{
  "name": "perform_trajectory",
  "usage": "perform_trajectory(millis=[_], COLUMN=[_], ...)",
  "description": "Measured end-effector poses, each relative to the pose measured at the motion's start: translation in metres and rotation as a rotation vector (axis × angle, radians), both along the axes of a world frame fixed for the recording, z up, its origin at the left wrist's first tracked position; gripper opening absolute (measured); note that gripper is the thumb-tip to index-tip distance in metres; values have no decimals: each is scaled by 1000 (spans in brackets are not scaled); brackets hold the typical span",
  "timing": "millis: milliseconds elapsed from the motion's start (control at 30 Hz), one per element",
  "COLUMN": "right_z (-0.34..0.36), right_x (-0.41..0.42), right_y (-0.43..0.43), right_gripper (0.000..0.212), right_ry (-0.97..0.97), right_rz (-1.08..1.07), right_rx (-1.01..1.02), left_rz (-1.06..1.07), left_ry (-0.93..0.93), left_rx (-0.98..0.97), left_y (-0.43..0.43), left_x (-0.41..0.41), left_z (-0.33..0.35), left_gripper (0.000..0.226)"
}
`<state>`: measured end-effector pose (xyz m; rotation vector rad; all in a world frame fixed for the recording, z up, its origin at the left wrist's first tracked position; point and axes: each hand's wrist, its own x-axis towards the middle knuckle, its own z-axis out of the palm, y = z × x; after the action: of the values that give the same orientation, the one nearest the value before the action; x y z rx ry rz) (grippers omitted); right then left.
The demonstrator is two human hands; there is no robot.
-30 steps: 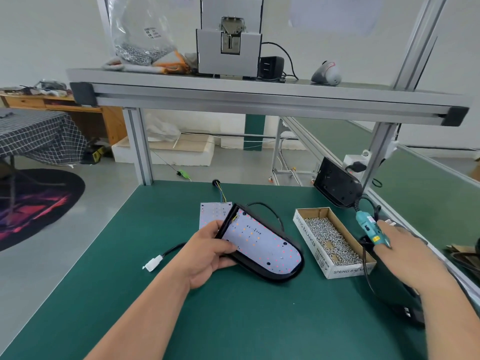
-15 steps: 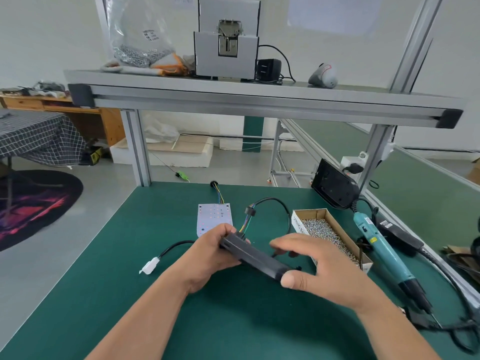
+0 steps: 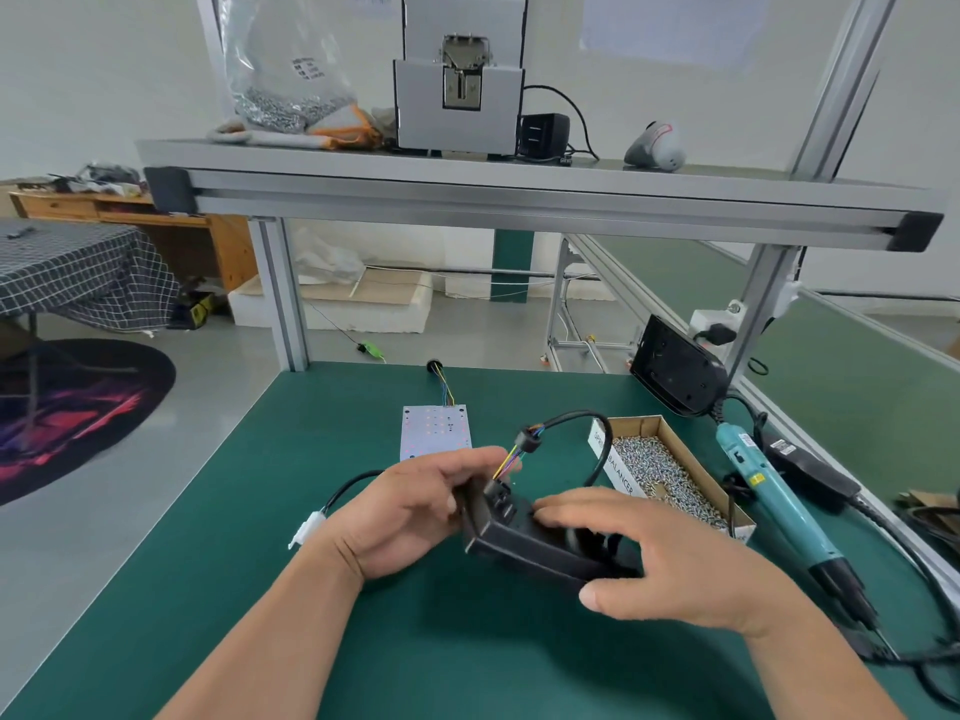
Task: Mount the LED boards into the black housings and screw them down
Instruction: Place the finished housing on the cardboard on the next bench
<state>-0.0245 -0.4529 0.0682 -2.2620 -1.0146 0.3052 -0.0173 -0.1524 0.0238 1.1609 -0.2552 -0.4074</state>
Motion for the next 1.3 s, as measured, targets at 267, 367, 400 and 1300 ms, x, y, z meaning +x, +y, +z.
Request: perform_trajectory(millis=[267, 367, 400, 1300], right_z=[-22, -24, -26, -35], right_x=[10, 9, 9, 11], right_y=[9, 16, 20, 72], right_gripper=[73, 72, 71, 20], right_ry=[-60, 186, 227, 123], right_rz=[-53, -202, -247, -414], right_rx=[-114, 268, 386, 861], left_rz=[12, 12, -3, 278], left_ry=[-171, -238, -257, -357], left_rx=[302, 438, 475, 356], left_y=[-11, -13, -15, -48], left_x=[-1, -3, -5, -12], left_z=[-9, -6, -5, 0], left_gripper=[46, 42, 41, 25])
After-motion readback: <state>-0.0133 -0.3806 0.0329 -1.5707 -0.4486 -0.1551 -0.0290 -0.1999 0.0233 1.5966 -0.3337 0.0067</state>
